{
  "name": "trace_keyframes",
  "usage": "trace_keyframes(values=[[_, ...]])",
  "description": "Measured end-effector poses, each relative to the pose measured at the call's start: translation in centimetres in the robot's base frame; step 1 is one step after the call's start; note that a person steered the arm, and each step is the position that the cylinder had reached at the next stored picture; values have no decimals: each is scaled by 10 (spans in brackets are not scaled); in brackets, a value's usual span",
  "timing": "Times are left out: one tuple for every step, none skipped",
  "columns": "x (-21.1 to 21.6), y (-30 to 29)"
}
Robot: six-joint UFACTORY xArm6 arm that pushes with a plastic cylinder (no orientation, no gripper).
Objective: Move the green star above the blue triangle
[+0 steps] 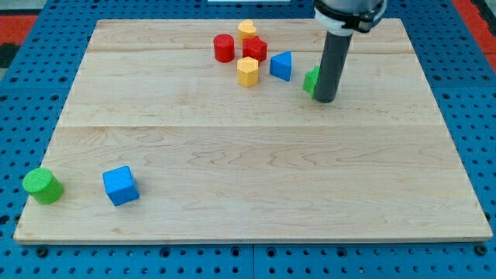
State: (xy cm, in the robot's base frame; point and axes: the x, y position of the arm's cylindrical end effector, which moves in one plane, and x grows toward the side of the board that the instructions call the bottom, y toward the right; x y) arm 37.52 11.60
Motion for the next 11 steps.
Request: trace_keyframes(values=[[-33,1],[-69,1],[-90,7],[-99,65],[-122,64],[-126,15],[-126,7],[-126,-20],[-122,14],[-30,63],[100,46]])
